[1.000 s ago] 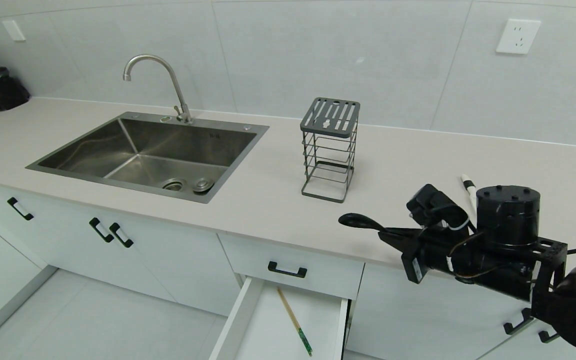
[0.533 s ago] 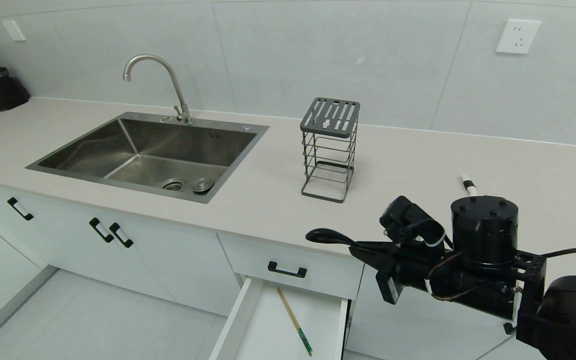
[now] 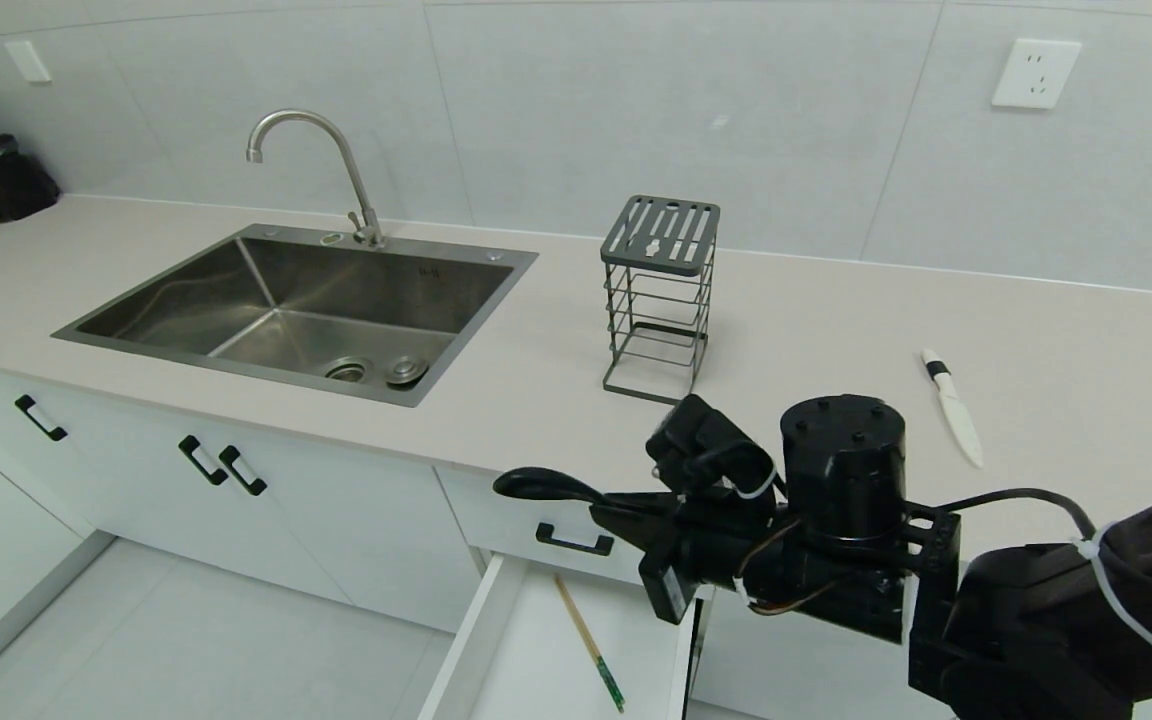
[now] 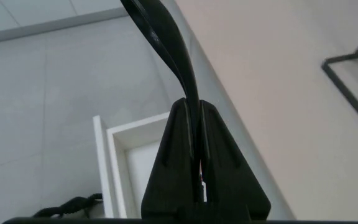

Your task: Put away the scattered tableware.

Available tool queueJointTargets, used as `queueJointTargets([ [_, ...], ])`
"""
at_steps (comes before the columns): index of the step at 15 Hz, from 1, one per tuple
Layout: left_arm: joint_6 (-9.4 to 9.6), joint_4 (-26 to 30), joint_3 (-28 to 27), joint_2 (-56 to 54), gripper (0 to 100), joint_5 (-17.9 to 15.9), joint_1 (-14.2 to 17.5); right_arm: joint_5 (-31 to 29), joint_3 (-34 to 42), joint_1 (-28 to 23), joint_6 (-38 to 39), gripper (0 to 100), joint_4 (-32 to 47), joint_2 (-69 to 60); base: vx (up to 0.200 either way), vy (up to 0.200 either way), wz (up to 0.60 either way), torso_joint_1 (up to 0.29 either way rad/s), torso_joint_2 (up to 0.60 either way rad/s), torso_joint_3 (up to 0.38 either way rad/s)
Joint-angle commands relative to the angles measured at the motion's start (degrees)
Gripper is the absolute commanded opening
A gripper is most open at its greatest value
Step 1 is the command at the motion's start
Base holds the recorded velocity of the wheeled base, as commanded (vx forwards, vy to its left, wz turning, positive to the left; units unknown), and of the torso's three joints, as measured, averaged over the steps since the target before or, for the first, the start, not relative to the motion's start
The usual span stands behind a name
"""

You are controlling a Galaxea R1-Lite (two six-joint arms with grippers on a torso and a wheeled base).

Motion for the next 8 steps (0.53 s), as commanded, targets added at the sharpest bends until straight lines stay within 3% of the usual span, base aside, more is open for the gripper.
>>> queueJointTargets([
  [1,-0.04,0.0,0.0,0.0,100,0.0,0.0,-0.1,-0.5,1.0,0.1,0,0.1,1.8,0.0,0.0,0.0,0.0,0.0,0.0],
  [8,-0.04,0.0,0.0,0.0,100,0.0,0.0,-0.4,-0.9,3.3,-0.2,0,1.7,-0.4,0.0,0.0,0.0,0.0,0.0,0.0],
])
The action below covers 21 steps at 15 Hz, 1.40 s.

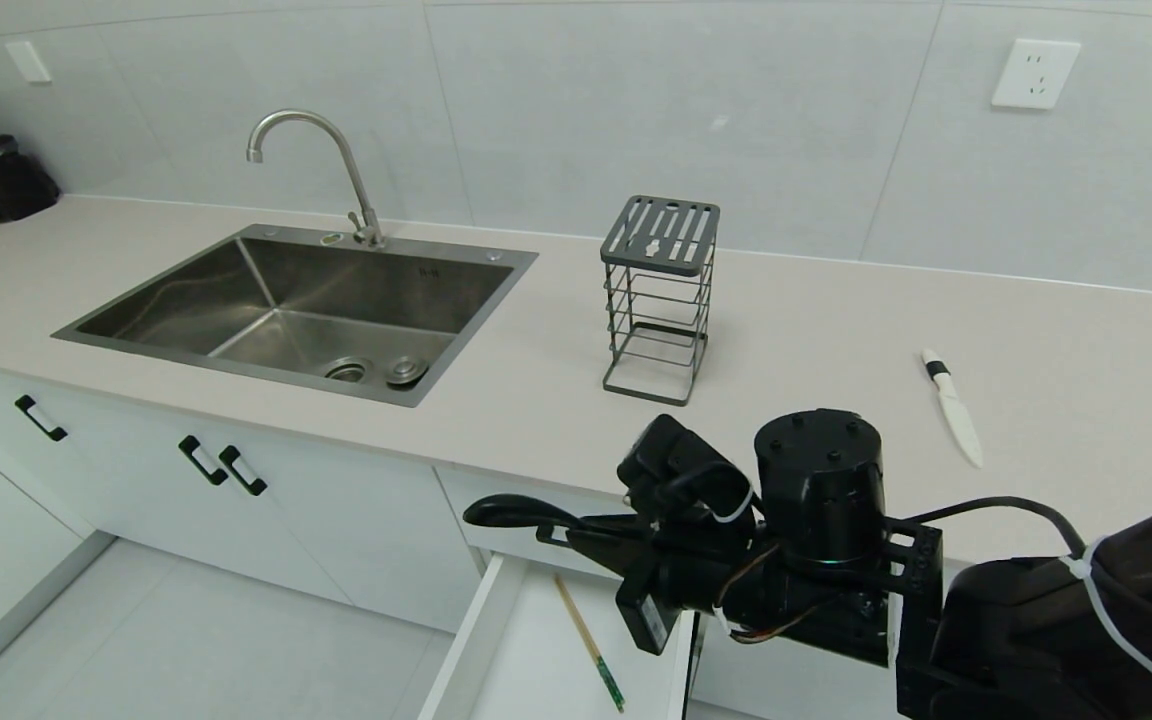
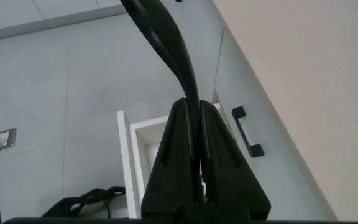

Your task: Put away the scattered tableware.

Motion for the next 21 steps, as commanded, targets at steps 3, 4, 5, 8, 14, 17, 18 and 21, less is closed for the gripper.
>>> queueJointTargets([
  [3,-0.02,0.0,0.0,0.0,100,0.0,0.0,-0.2,0.1,1.0,0.2,0,-0.3,-0.8,0.0,0.0,0.0,0.0,0.0,0.0],
  [4,-0.02,0.0,0.0,0.0,100,0.0,-0.1,-0.2,0.0,1.0,0.2,0,-0.3,-0.8,0.0,0.0,0.0,0.0,0.0,0.0],
  [5,-0.02,0.0,0.0,0.0,100,0.0,0.0,-0.3,-0.1,1.1,0.2,0,-0.3,-0.8,0.0,0.0,0.0,0.0,0.0,0.0],
  [8,-0.02,0.0,0.0,0.0,100,0.0,0.0,-0.5,0.2,1.1,0.2,0,-0.4,-0.8,0.0,0.0,0.0,0.0,0.0,0.0],
  [14,-0.02,0.0,0.0,0.0,100,0.0,0.0,-3.2,3.4,1.1,0.2,0,0.1,-1.0,0.0,0.0,0.0,0.0,0.0,0.0],
  [17,-0.02,0.0,0.0,0.0,100,0.0,0.0,-3.2,3.5,1.1,0.2,0,0.2,-1.0,0.0,0.0,0.0,-0.051,0.09,0.046],
  [18,-0.02,0.0,0.0,0.0,100,0.0,0.0,-3.2,3.5,1.1,0.2,0,0.2,-1.0,0.0,0.0,0.0,-0.203,0.41,0.207],
  [21,-0.02,0.0,0.0,0.0,100,0.0,0.0,-3.2,3.5,1.1,0.2,0,0.2,-1.0,0.0,0.0,0.0,-0.253,0.52,0.248],
])
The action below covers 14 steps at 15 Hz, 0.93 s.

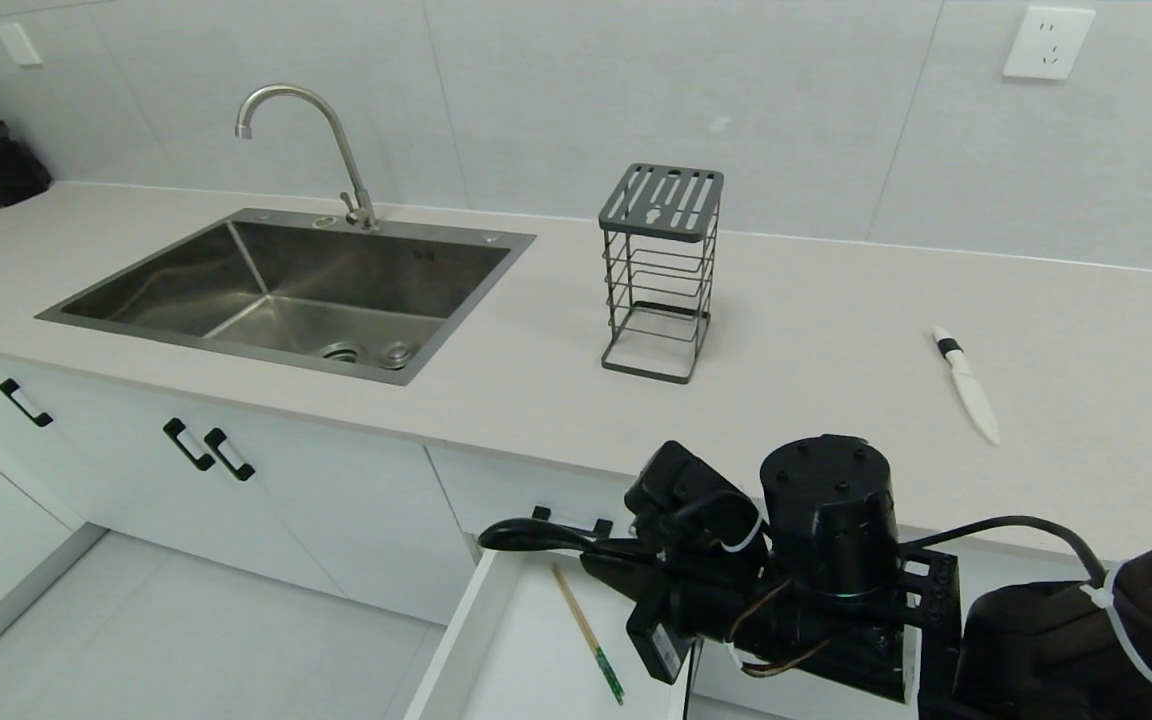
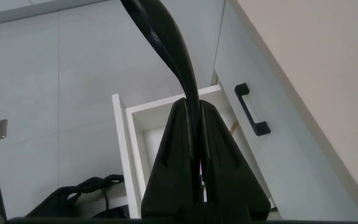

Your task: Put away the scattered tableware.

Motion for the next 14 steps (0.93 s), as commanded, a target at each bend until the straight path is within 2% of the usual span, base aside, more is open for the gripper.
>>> queueJointTargets([
  [1,-0.02,-0.1,0.0,0.0,100,0.0,0.0,0.0,-0.1,0.0,0.0,0,0.0,0.0,0.0,0.0,0.0,-0.266,0.54,0.256],
  [6,-0.02,-0.1,0.0,0.0,100,0.0,0.0,0.0,-1.3,2.0,0.1,0,0.0,0.3,0.0,0.0,0.0,-0.277,0.54,0.262],
  [14,-0.02,-0.1,0.0,0.0,100,0.0,0.0,0.0,-3.1,2.1,0.0,0,0.5,1.1,0.0,0.0,0.0,-0.262,0.5,0.232],
])
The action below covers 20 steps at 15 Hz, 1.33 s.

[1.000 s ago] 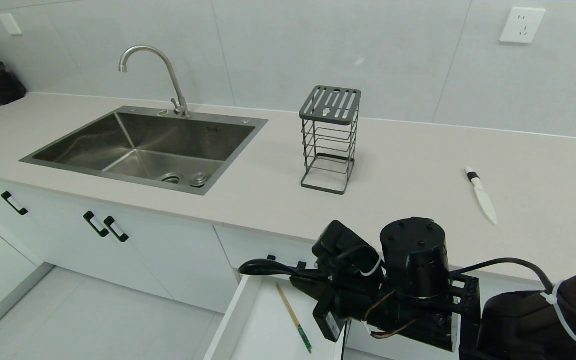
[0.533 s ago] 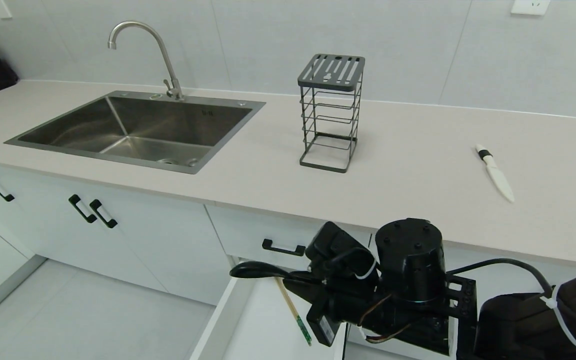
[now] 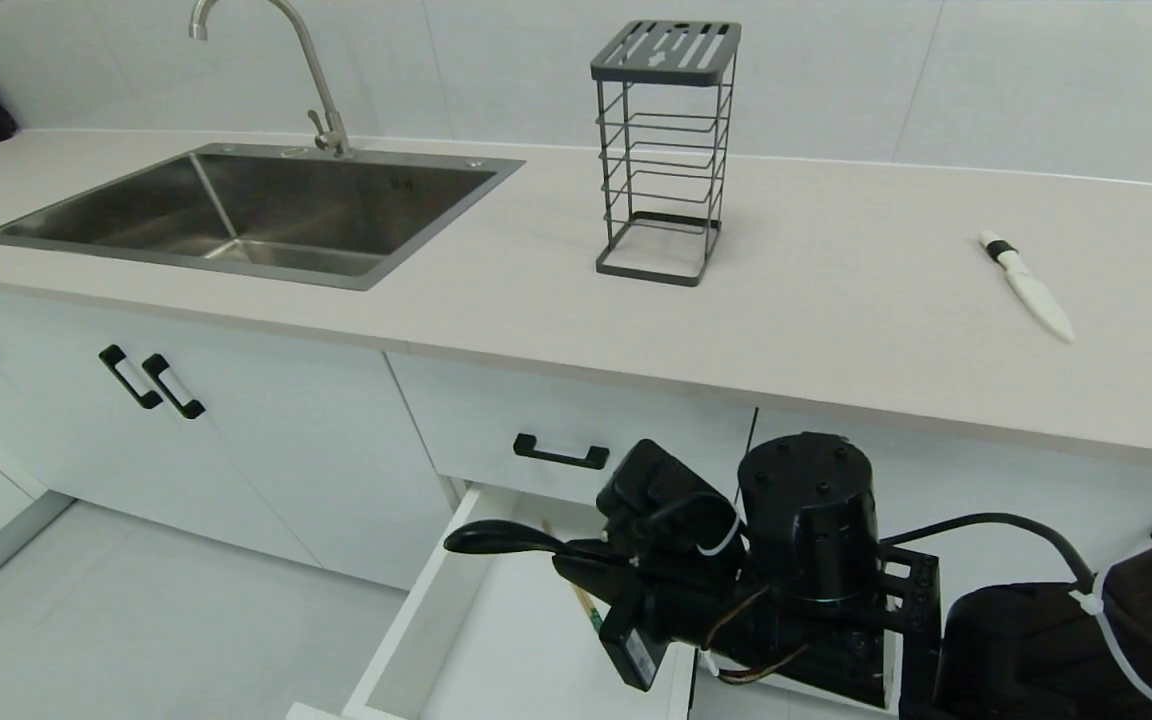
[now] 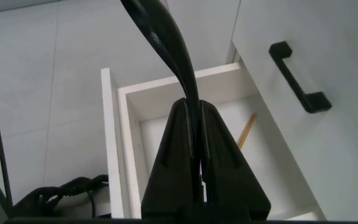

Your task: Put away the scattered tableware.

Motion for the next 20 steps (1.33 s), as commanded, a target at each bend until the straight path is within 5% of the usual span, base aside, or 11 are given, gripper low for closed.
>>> queueJointTargets([
  [1,-0.04,0.0,0.0,0.0,100,0.0,0.0,0.1,-0.7,0.0,-0.1,0,-0.1,0.7,0.0,0.0,0.0,-0.261,0.48,0.227],
  [10,-0.04,0.0,0.0,0.0,100,0.0,0.0,0.0,-9.4,0.4,-0.2,0,13.5,2.3,0.0,0.0,0.0,-0.246,0.39,0.152],
  [20,-0.04,0.0,0.0,0.0,100,0.0,0.0,-6.1,-18.0,-2.2,2.6,0,19.5,8.0,0.0,0.0,0.0,-0.021,0.09,0.043],
])
